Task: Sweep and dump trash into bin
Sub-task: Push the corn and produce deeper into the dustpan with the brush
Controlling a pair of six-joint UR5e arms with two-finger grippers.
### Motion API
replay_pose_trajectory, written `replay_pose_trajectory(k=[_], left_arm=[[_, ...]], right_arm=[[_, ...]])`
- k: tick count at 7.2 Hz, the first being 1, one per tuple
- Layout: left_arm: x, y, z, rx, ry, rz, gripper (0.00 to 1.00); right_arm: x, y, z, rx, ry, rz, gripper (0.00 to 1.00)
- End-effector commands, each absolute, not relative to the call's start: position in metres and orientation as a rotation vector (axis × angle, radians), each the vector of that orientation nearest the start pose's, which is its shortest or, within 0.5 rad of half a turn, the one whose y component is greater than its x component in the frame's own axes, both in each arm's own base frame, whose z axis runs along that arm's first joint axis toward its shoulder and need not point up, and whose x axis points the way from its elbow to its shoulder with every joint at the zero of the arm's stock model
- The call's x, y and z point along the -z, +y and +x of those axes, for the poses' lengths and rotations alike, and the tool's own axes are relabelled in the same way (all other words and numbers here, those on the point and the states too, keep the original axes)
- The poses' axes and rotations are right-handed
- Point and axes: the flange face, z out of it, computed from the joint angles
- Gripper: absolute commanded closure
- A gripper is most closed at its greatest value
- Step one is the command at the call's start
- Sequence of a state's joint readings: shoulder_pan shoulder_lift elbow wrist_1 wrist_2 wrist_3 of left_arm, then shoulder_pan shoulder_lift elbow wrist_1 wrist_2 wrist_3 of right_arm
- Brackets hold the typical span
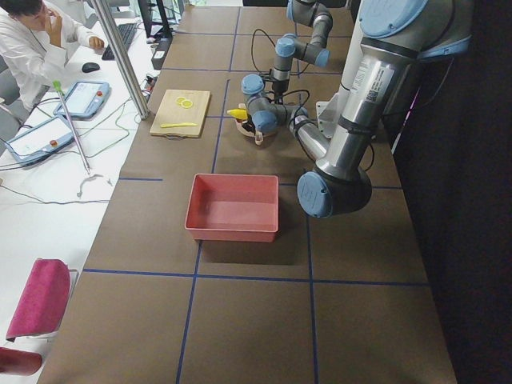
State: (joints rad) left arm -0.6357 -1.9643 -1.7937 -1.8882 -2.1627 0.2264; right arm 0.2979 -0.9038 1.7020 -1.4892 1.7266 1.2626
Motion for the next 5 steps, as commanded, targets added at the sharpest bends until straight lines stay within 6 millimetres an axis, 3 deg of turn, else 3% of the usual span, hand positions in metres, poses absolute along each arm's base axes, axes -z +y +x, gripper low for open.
replay_pose_trajectory(k=[1, 5], left_arm=[[-0.310, -0.429, 0.454, -1.314, 0.891, 0.683, 1.00], [-0.305, -0.429, 0.454, -1.306, 0.897, 0.686, 1.00]], right_arm=[[-0.215, -0.307, -0.607, 0.082, -0.868, 0.123, 1.00], [-0.211, -0.322, -0.599, 0.062, -0.870, 0.132, 1.00]])
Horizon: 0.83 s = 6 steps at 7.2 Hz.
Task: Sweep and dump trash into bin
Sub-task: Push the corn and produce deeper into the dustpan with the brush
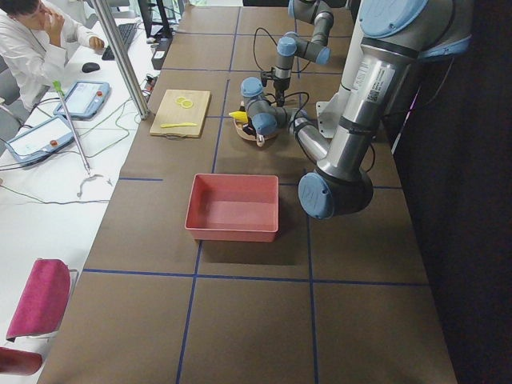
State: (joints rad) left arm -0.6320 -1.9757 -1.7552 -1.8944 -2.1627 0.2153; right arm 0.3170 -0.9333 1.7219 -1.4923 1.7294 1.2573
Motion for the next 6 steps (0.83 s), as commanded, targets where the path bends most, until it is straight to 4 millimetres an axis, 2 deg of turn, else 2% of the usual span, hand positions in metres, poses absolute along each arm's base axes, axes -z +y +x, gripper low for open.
replay_pose_trajectory(k=[1, 3, 6], left_arm=[[-0.302, -0.428, 0.453, -1.306, 0.900, 0.693, 1.00], [-0.299, -0.429, 0.451, -1.304, 0.901, 0.699, 1.00], [-0.300, -0.430, 0.454, -1.298, 0.924, 0.751, 1.00]], right_arm=[[-0.210, -0.324, -0.597, 0.060, -0.870, 0.134, 1.00], [-0.214, -0.332, -0.593, 0.044, -0.853, 0.135, 1.00], [-0.200, -0.336, -0.592, 0.031, -0.863, 0.172, 1.00]])
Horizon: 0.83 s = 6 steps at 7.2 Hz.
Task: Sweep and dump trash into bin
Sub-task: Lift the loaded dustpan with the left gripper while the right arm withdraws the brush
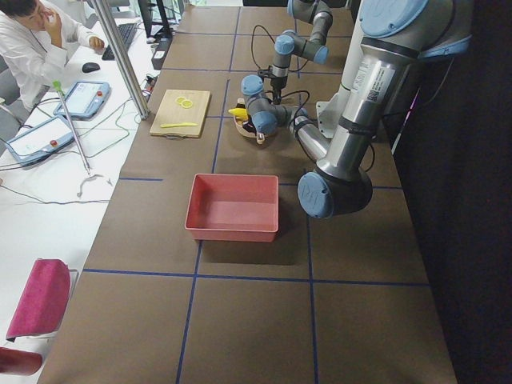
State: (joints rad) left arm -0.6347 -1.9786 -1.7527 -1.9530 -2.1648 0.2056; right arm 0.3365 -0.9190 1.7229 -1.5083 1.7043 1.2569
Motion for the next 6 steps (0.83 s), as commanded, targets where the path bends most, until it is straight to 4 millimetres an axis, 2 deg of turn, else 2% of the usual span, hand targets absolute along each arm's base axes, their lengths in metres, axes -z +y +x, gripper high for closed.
replay_pose_trajectory(k=[1, 3, 4, 6], left_arm=[[-0.300, -0.430, 0.454, -1.294, 0.927, 0.749, 1.00], [-0.299, -0.431, 0.453, -1.270, 0.935, 0.744, 1.00], [-0.298, -0.432, 0.452, -1.254, 0.945, 0.752, 1.00], [-0.297, -0.433, 0.450, -1.253, 0.951, 0.772, 1.00]], right_arm=[[-0.199, -0.340, -0.585, 0.025, -0.868, 0.174, 1.00], [-0.188, -0.340, -0.556, 0.014, -0.830, 0.162, 1.00], [-0.185, -0.337, -0.547, 0.013, -0.810, 0.154, 1.00], [-0.182, -0.338, -0.545, 0.010, -0.813, 0.160, 1.00]])
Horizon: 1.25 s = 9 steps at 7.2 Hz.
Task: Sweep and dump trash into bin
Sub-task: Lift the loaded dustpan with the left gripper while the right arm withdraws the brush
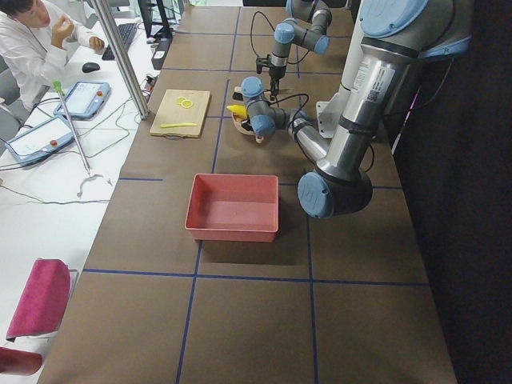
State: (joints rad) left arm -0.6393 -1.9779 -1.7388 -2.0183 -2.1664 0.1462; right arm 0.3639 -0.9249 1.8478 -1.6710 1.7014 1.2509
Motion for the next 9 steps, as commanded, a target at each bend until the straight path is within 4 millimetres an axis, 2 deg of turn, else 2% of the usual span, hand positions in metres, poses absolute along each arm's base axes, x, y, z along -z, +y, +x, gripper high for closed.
replay_pose_trajectory(k=[1, 4, 5, 6, 9], left_arm=[[-0.295, -0.434, 0.447, -1.238, 0.962, 0.787, 1.00], [-0.284, -0.440, 0.429, -1.113, 1.037, 0.849, 1.00], [-0.282, -0.448, 0.418, -1.080, 1.040, 0.863, 1.00], [-0.284, -0.460, 0.400, -1.063, 1.052, 0.860, 1.00], [-0.317, -0.492, 0.323, -1.002, 1.070, 0.853, 1.00]], right_arm=[[-0.187, -0.344, -0.539, -0.001, -0.804, 0.159, 1.00], [-0.222, -0.356, -0.529, 0.002, -0.760, 0.121, 1.00], [-0.223, -0.359, -0.524, 0.008, -0.776, 0.073, 1.00], [-0.221, -0.359, -0.523, 0.014, -0.787, 0.051, 1.00], [-0.225, -0.365, -0.518, 0.017, -0.783, 0.058, 1.00]])
